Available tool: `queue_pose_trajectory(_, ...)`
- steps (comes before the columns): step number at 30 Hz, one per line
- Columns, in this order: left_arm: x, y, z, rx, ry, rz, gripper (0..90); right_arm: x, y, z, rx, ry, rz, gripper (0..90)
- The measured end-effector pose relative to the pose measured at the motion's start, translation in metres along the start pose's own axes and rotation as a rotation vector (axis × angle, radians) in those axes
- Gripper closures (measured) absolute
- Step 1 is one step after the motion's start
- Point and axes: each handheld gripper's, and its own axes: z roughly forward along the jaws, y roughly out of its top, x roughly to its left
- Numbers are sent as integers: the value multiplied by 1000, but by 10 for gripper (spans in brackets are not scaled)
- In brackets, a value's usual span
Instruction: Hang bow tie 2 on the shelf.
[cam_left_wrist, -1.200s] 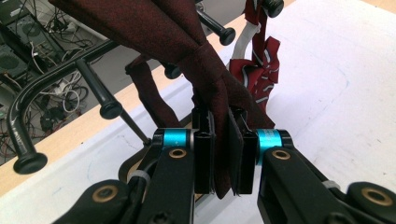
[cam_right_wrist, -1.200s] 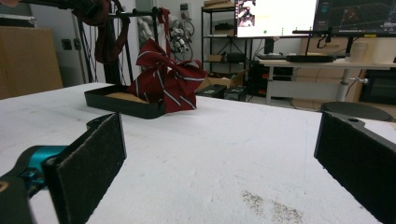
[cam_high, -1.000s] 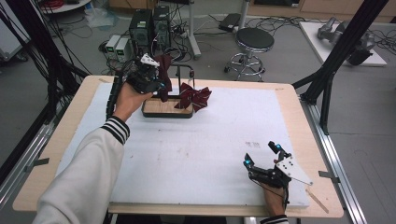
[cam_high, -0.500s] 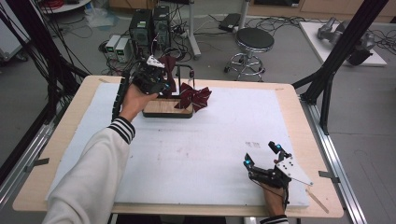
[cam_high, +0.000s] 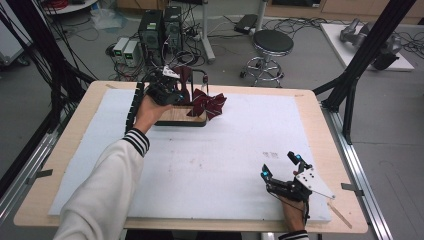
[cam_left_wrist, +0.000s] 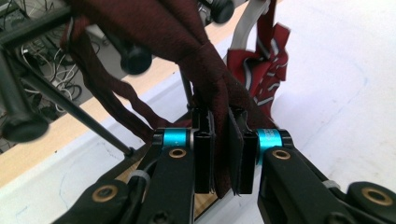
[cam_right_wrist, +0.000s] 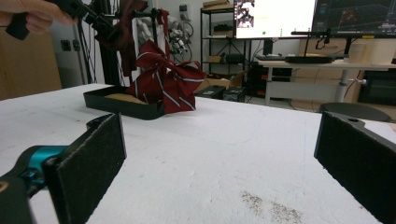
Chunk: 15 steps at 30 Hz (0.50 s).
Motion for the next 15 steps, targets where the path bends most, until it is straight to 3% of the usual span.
queue_pose_trajectory(15,8,-7,19,27,12,-18,819,0,0,0,1,-3,1,12)
